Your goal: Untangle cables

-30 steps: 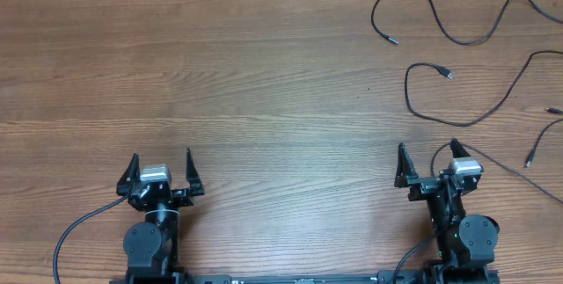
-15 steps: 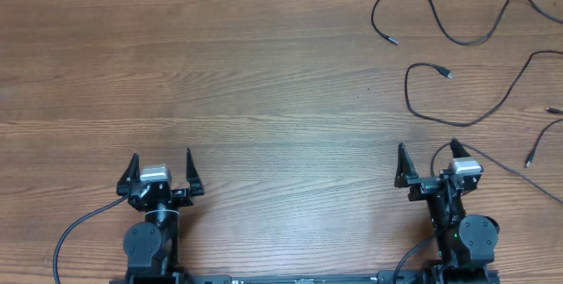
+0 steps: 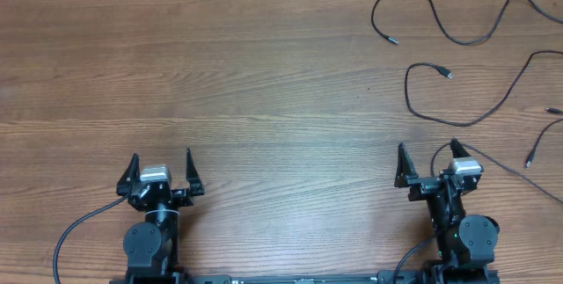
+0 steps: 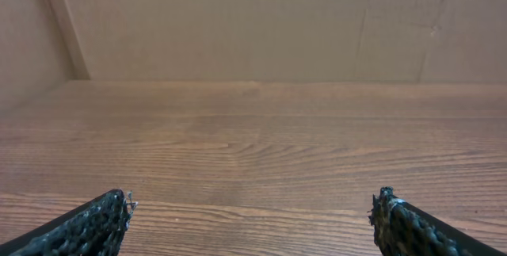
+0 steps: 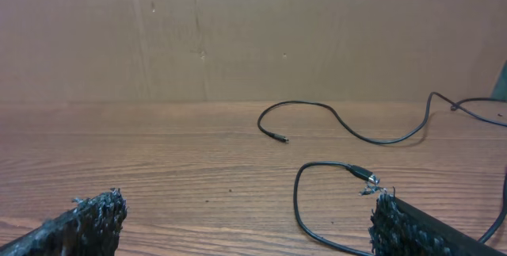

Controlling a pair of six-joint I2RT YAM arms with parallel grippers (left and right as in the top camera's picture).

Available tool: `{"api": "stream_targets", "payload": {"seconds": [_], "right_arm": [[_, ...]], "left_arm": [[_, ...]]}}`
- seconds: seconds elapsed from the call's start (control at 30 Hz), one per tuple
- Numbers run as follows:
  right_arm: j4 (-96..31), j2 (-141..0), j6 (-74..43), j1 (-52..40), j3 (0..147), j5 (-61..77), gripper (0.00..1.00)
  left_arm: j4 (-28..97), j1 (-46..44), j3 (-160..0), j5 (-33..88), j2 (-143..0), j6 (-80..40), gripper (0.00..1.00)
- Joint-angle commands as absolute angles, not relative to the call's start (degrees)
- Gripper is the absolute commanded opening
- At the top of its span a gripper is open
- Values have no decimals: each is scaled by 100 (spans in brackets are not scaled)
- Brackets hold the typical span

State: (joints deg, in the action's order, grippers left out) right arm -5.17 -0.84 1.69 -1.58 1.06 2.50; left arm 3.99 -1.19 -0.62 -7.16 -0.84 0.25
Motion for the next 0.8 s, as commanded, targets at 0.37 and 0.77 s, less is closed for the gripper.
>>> {"api": "stream_targets", "payload": {"seconds": [0.37,0.77], "right_arm": [[-493,-16,336,-187,47,132,100],[-502,-16,591,-187,47,51,100]], "left_arm": [[381,-152,-27,-766,-21,132,100],[381,-152,-27,-766,-21,132,100]]}}
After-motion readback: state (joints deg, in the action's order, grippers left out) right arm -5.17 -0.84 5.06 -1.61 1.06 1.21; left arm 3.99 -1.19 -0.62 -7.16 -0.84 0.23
